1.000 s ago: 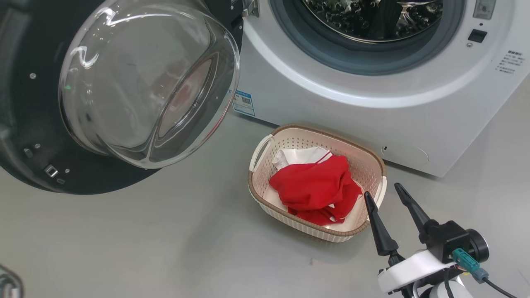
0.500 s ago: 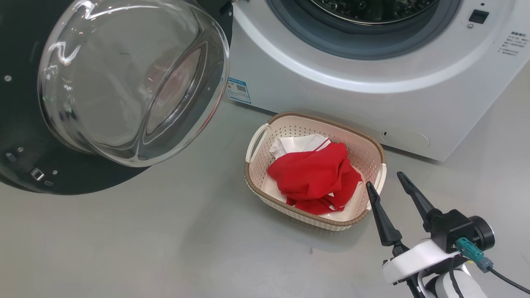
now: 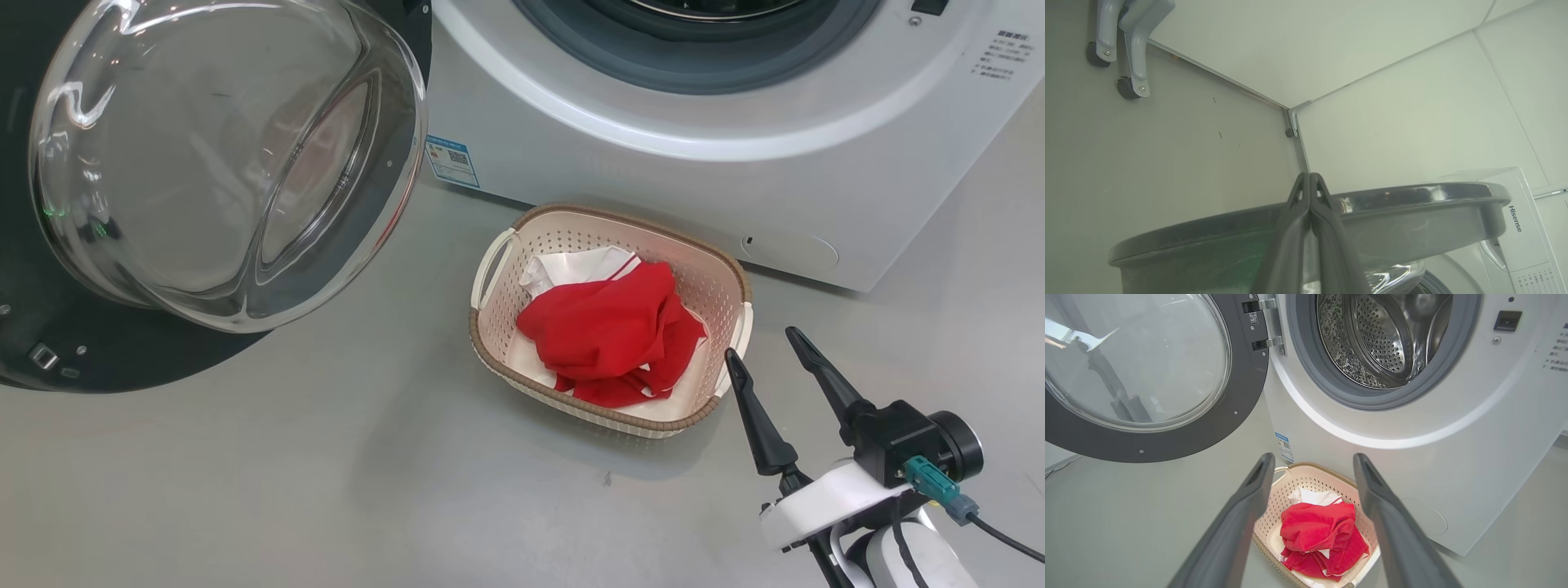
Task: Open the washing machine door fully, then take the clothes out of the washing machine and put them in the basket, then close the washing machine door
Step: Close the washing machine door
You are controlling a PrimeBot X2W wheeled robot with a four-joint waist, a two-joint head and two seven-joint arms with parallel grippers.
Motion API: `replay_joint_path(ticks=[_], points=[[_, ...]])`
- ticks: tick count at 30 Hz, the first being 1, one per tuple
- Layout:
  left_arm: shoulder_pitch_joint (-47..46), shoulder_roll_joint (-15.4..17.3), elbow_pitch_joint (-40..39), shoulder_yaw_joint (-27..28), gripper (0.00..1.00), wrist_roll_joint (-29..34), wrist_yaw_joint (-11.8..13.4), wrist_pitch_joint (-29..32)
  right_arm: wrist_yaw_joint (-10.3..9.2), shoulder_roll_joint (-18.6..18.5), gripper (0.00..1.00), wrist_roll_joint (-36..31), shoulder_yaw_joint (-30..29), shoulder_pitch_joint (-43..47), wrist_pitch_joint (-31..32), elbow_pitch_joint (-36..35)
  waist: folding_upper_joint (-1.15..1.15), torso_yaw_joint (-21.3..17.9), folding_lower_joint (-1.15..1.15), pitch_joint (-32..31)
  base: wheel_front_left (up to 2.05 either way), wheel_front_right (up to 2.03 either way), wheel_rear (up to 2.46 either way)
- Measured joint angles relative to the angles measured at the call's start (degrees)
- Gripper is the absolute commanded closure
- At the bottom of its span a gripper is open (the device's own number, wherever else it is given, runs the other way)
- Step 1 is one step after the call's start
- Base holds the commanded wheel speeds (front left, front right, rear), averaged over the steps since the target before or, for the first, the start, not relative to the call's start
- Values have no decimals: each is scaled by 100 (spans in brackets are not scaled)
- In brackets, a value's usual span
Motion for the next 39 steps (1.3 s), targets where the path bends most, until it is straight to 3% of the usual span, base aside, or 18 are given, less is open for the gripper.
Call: replay_joint_path(ticks=[7,22,30,39], points=[[-107,103,192,-73,100,2,-54,190,0,-24,0,1,-13,0,51,-29,0,3,0,29,0,0,0],[-147,294,338,-293,100,-201,-544,1058,1,-54,0,1,-14,-11,56,-81,0,76,0,41,0,0,0],[-130,240,123,-577,100,-494,-945,1766,0,-54,0,1,-21,-11,56,-83,0,110,0,24,0,0,0],[75,140,-186,-761,100,-759,-1093,2323,-8,-48,0,9,-68,-8,55,-81,0,165,0,-61,0,0,0]])
